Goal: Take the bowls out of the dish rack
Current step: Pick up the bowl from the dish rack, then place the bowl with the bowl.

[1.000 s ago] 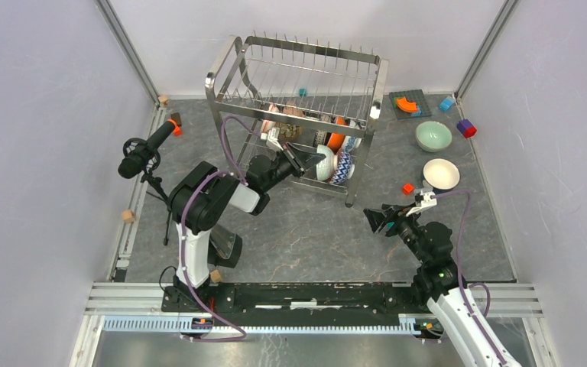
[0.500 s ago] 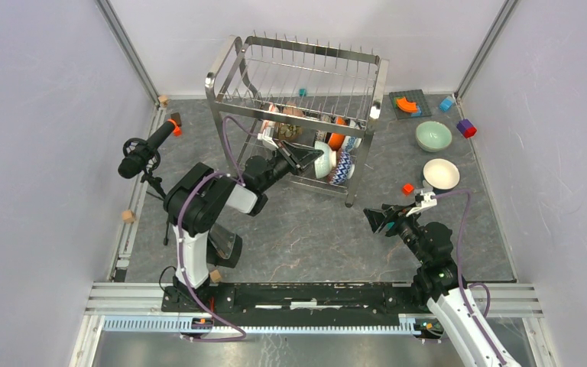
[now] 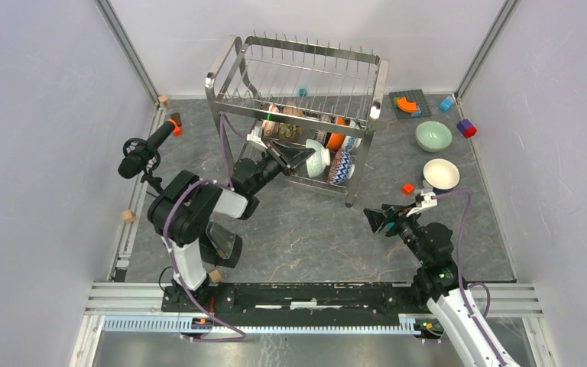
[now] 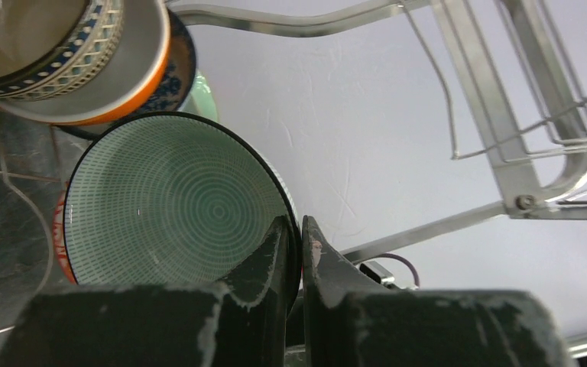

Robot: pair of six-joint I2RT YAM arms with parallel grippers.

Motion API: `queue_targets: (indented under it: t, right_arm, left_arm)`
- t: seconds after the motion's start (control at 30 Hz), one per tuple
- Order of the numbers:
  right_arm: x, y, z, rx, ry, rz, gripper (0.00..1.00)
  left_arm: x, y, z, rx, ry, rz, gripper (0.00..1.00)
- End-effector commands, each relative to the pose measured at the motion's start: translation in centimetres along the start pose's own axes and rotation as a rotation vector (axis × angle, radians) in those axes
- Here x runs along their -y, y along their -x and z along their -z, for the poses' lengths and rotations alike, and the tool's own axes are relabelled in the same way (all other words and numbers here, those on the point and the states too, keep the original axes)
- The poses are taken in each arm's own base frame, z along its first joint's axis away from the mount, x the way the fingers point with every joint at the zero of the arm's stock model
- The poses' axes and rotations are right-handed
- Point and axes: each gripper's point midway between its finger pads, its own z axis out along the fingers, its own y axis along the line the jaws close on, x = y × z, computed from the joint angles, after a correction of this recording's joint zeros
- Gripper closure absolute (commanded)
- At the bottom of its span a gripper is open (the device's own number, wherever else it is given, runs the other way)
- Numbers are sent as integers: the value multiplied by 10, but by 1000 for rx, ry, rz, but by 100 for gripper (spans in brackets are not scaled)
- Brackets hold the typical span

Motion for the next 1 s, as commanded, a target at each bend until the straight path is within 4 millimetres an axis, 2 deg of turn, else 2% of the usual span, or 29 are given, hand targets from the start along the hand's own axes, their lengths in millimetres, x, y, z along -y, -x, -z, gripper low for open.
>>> queue_targets:
  t: [0.0,0.17,0.33,0.5,0.63,0.97]
  right_arm:
    - [-6,6,0,13,24,12,25]
    - [-10,16,1,27,22,28,25]
    - [-13,27,2,36,18,50,25]
    - [-13,39,5,34,-10,74,25]
    - [-11,37,9,-8,-39,86,25]
    - [-15,39,17,-38,-38,83,26]
  left_arm:
    - [92,32,12,116,-253,-52,98]
    - [110,27,26,109,-261,-65,98]
    - [114,12,41,82,-226,-80,98]
    - [98,-20,54,14,-106,-180,98]
    - [91,-44,66,-33,-28,-273,98]
    - [102,-85,90,-126,68,-479,98]
